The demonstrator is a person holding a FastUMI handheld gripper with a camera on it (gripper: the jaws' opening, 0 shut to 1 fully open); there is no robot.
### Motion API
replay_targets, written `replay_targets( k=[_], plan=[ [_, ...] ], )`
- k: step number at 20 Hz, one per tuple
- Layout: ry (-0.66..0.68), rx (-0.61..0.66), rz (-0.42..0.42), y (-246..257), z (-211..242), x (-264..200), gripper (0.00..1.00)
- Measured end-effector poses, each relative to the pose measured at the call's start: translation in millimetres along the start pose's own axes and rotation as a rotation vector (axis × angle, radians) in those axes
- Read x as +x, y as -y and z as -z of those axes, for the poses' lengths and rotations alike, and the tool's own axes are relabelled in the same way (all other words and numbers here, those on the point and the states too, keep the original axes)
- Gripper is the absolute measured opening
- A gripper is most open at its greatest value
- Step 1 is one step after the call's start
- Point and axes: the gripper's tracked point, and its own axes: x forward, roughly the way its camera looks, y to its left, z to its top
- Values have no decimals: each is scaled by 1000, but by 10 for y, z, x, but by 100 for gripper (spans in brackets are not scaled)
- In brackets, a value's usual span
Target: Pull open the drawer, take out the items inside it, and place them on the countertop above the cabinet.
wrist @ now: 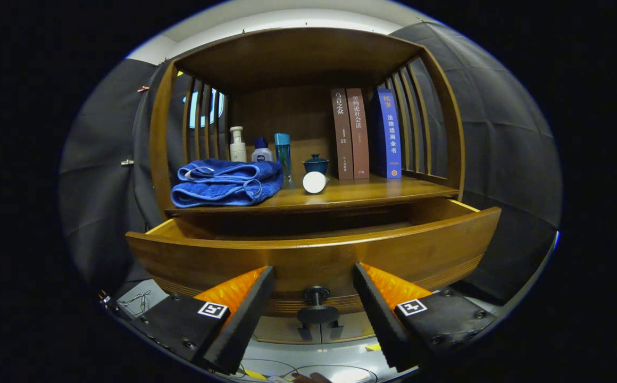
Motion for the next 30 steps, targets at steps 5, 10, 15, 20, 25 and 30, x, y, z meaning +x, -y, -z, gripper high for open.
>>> replay_targets(
  k=[5,10,15,20,25,30],
  plan=[
    [18,-3,2,-20,-77,419,99],
    [25,0,-1,-2,-128,653,99],
    [29,-3,-1,10,-148,702,99],
    [31,-7,0,19,-146,696,99],
    [20,-10,-3,29,-135,686,99],
    [27,-18,-18,-18,-225,553,99]
  ],
)
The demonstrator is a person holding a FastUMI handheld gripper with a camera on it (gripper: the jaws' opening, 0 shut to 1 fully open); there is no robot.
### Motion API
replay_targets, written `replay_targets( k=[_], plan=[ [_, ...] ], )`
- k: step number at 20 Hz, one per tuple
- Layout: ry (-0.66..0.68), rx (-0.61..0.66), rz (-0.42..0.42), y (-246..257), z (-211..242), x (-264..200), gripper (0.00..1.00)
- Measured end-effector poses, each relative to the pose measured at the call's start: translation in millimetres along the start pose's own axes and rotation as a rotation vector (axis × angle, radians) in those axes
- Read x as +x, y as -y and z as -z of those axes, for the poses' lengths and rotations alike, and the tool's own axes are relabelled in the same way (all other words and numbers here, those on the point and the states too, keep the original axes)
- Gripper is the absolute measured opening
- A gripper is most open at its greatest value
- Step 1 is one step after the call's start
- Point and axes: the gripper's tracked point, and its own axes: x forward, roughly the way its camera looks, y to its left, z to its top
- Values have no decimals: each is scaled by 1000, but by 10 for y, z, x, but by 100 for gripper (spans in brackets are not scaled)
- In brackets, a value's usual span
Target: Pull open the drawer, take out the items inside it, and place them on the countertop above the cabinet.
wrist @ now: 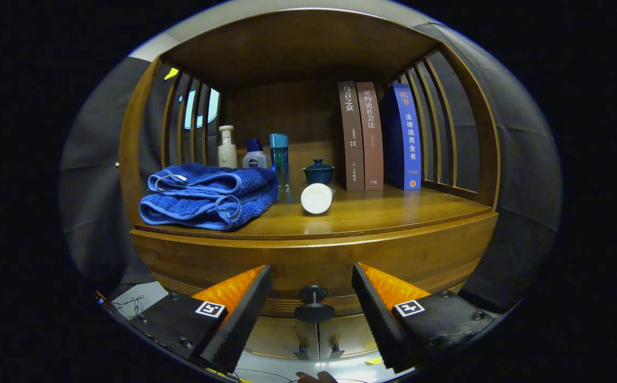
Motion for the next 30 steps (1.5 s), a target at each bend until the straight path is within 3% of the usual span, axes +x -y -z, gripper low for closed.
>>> replay_targets(
  k=[20,30],
  plan=[
    [212,-39,-1,-12,-1166,-1680,99],
    [256,-74,-24,-150,-1343,-2192,99]
  ],
)
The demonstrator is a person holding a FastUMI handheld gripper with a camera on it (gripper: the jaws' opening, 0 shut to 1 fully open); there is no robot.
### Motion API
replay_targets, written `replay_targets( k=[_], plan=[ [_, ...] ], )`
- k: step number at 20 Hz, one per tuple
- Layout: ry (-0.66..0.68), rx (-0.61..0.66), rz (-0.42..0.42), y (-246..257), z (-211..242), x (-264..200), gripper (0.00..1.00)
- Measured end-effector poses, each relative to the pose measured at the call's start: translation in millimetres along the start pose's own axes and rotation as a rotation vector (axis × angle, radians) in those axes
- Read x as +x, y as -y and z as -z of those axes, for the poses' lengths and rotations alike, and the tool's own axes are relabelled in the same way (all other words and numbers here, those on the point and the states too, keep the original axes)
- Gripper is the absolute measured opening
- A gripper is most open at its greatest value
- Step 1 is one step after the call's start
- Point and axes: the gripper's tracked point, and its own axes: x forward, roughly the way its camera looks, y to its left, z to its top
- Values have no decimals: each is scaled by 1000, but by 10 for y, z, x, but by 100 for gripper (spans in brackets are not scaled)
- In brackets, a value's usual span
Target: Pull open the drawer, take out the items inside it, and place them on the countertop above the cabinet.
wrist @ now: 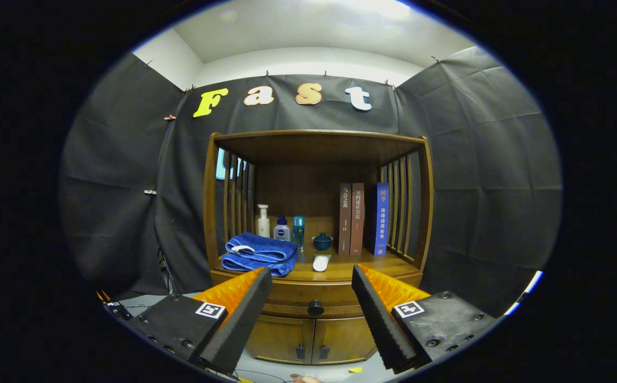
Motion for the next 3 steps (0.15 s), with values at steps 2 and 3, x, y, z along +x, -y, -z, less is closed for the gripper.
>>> replay_targets(
  k=[2,3],
  plan=[
    [-2,2,-4,-17,-4,-9,99],
    [-2,6,-5,-21,-10,-11,99]
  ],
)
